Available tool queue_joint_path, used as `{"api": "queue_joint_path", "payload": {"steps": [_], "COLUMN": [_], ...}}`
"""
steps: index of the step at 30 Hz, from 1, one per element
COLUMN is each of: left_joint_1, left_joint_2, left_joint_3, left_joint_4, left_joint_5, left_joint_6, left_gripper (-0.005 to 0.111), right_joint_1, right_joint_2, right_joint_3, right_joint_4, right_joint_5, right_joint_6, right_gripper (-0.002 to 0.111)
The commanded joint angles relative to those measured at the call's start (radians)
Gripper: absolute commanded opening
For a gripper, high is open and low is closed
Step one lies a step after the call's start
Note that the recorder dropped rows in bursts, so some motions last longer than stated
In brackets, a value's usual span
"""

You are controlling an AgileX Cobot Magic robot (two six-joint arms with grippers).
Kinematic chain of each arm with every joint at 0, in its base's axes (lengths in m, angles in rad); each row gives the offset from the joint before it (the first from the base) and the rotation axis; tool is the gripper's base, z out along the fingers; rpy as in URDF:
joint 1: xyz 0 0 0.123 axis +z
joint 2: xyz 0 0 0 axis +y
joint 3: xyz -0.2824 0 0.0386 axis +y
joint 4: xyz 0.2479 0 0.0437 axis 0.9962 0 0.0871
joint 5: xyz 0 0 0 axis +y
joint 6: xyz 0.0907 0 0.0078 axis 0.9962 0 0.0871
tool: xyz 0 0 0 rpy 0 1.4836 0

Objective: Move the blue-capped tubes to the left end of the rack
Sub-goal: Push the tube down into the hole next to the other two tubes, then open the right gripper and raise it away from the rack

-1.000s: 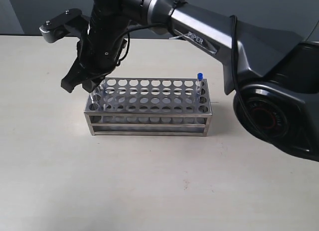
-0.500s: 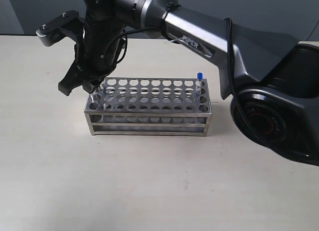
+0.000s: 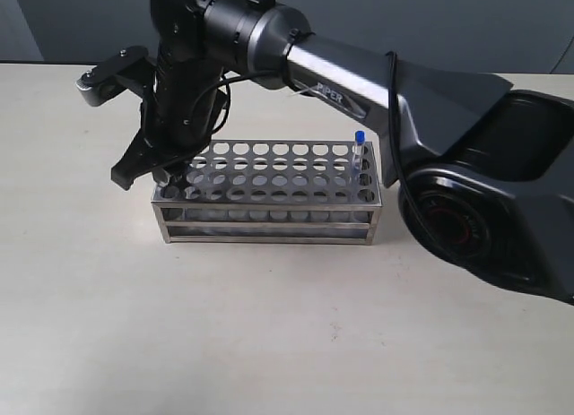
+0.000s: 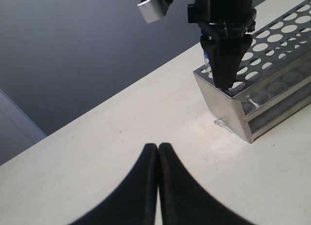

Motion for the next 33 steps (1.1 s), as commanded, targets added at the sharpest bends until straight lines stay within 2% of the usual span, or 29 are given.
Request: {"api": "queue_joint_path", "payload": {"steps": [1,25,31,33], "left_joint_1": [-0.004,-0.004,-0.004,-0.004], "left_joint_2": [0.003,0.003,0.003,0.003], "left_joint_3": [-0.005,-0.005,-0.005,-0.005], "left_joint_4": [-0.004,-0.002,-0.002,-0.002], "left_joint_5": [-0.004,-0.004,-0.004,-0.004], "left_joint_6": [-0.005,-0.005,-0.005,-0.005], "left_gripper": [0.001,0.001,0.001,0.001], "right_joint_1": [0.007,0.007,0.007,0.007], "right_joint_2": [0.002,-0.071,-0.112,-0.128], "right_joint_3": [0.012,0.012,0.012,0.012], "right_joint_4": [0.036,0.007,-0.031,-0.031], "right_joint_5": [0.026,0.026,0.026,0.026], "right_joint_6": [0.002,0.04,0.058,0.059], "right_gripper": [0.034,0.033,0.043,0.044]}}
